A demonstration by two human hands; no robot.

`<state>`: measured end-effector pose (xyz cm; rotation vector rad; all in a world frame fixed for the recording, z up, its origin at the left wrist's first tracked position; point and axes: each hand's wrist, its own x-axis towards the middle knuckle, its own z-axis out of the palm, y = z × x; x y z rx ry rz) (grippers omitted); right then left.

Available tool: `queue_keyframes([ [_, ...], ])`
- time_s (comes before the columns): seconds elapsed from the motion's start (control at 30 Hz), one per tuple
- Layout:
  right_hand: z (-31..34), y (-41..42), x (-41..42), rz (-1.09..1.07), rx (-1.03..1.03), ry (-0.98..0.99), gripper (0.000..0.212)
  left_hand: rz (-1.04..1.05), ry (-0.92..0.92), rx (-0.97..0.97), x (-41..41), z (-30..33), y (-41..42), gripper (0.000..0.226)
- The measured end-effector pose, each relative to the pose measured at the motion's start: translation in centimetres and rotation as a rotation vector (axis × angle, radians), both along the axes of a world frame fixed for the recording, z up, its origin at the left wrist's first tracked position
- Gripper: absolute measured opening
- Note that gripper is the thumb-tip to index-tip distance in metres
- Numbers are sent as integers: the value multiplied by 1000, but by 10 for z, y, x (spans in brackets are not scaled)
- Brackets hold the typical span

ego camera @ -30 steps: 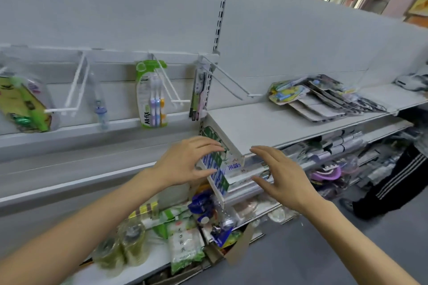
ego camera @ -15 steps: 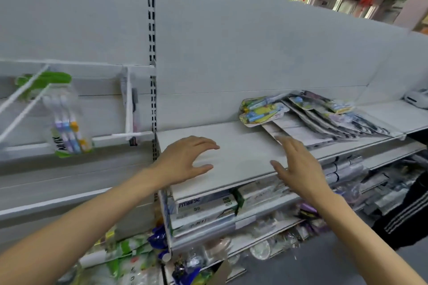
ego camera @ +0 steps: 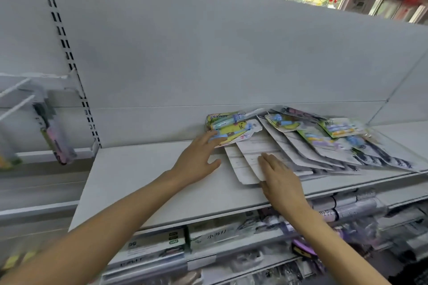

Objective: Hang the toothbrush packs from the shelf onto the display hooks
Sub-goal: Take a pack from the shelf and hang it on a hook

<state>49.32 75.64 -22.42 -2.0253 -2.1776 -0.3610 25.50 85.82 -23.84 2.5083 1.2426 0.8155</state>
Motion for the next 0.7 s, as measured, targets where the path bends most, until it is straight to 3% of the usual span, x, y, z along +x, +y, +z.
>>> queue_keyframes([
  [0.17, -4, 4, 16, 140, 64, -33, 72, 122, -23, 12, 37, 3, 33, 59],
  [0.3, -5, 3, 27, 208, 75, -58, 92, 121, -45, 31, 45, -2, 42, 49],
  [0.37, -4, 4, 33, 243, 112, -33, 94, 125, -128, -44, 46, -1, 41, 53],
  [0.5, 6, 6, 37, 296, 256, 33, 76, 149, -200, -277, 44, 3, 41, 54],
  [0.6, 13, 4, 35, 281, 273, 79, 91, 89, -257, -355, 42, 1, 42, 55],
  [0.7, 23, -3, 29, 245, 275, 123, 95, 100, -301, -399, 38, 2, 39, 71],
])
